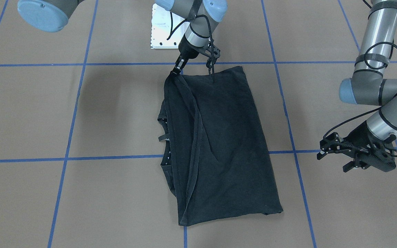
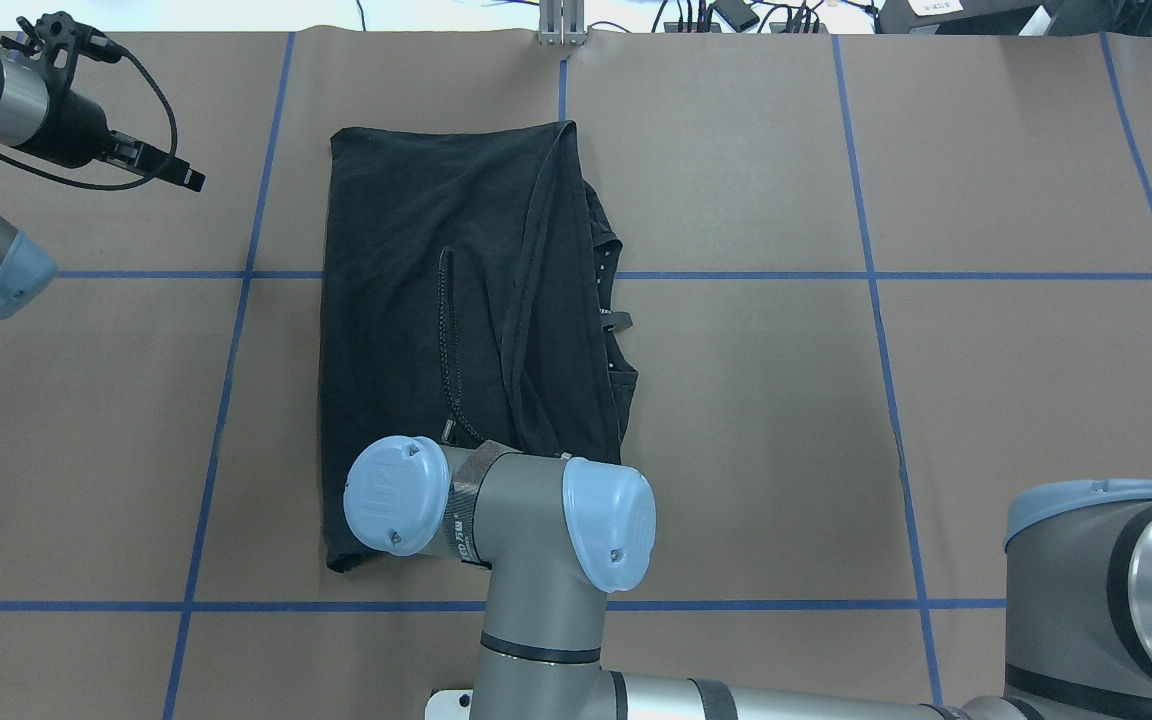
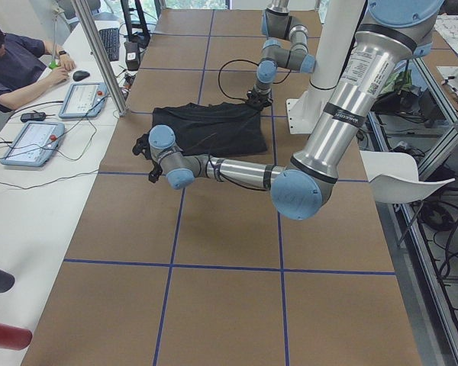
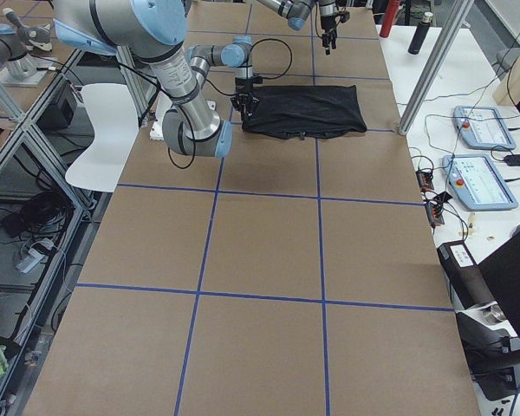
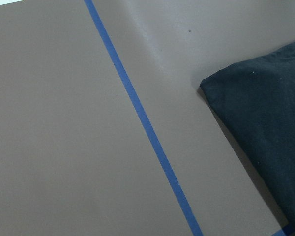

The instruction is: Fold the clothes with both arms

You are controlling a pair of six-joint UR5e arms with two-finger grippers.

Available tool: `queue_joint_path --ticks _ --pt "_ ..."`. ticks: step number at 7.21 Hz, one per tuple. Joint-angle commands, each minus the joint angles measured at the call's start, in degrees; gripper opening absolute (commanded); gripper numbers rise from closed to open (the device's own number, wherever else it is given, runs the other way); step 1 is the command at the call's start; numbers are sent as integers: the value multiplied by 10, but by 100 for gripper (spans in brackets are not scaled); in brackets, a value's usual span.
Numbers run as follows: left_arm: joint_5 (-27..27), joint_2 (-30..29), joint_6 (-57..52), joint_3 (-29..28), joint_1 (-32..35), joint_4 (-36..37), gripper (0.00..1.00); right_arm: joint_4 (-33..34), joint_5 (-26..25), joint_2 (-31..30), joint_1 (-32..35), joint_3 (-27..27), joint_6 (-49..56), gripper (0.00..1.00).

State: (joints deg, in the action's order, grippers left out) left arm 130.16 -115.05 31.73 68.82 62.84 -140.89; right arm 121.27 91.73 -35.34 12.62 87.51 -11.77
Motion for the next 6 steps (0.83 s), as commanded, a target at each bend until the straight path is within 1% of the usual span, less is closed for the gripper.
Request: queue_joint_path --ticks 1,3,4,5,6 --pt "0 0 0 1 0 0 100 -20 2 1 2 -9 0 46" --pt "0 0 0 0 0 0 100 -42 2 1 2 -28 0 44" --pt "0 0 0 0 0 0 100 -41 2 1 2 -28 3 39" --pt "0 0 0 -1 0 0 100 -38 5 1 4 -28 5 33" --pt "0 0 0 -1 0 0 100 -37 12 1 9 -27 6 17"
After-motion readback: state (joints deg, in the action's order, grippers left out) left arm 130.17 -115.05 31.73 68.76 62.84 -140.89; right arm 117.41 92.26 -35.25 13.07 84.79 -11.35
